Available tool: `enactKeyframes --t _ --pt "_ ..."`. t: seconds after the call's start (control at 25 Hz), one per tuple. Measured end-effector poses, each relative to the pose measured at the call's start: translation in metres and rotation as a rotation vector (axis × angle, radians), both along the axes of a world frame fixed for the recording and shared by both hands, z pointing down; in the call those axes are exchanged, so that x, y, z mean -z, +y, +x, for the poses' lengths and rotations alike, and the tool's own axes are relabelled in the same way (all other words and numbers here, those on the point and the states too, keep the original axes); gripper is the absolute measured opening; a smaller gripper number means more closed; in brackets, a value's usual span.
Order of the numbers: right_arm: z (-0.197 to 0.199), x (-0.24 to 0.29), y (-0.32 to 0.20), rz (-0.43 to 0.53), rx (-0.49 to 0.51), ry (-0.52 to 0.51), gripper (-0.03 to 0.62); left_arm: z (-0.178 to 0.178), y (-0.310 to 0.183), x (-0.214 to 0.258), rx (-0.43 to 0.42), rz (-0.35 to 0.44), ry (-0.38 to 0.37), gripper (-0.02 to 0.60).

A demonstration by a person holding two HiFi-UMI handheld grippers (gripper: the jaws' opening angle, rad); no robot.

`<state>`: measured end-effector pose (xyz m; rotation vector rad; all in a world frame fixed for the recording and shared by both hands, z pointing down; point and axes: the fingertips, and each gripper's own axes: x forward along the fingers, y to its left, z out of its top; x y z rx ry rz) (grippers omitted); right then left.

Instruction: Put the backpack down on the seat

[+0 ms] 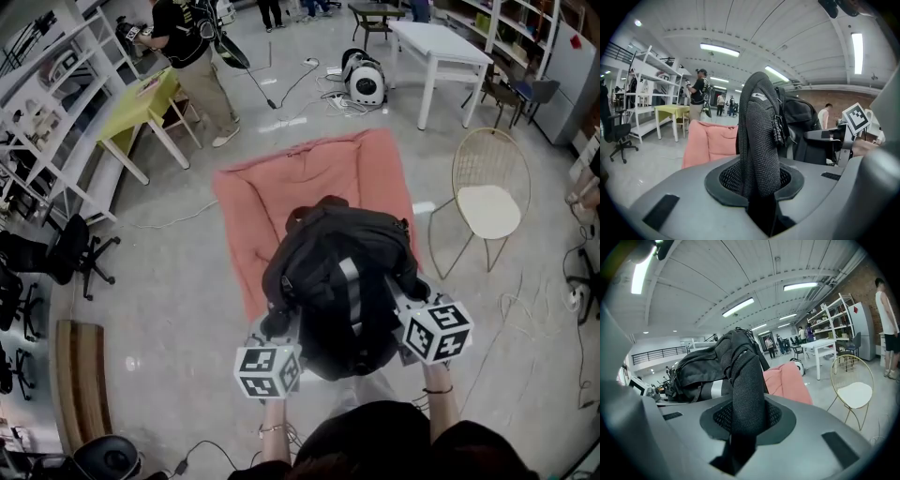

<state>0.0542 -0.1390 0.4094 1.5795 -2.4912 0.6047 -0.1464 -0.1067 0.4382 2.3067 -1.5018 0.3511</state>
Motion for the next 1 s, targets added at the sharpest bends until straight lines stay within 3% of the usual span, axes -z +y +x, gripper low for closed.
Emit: enactKeyframes --t 0.56,1.0 --pt "0.011 -0.044 -0.112 -0.102 0.086 -0.011 0.075 0.017 -0.101 -0.043 0.074 -0.121 -0.013 0.103" --pt "0.006 -0.084 -0.161 -0.193 0.123 -0.027 0.075 0.012 -0.148 -0.081 0.091 -0.205 -0.023 0.103"
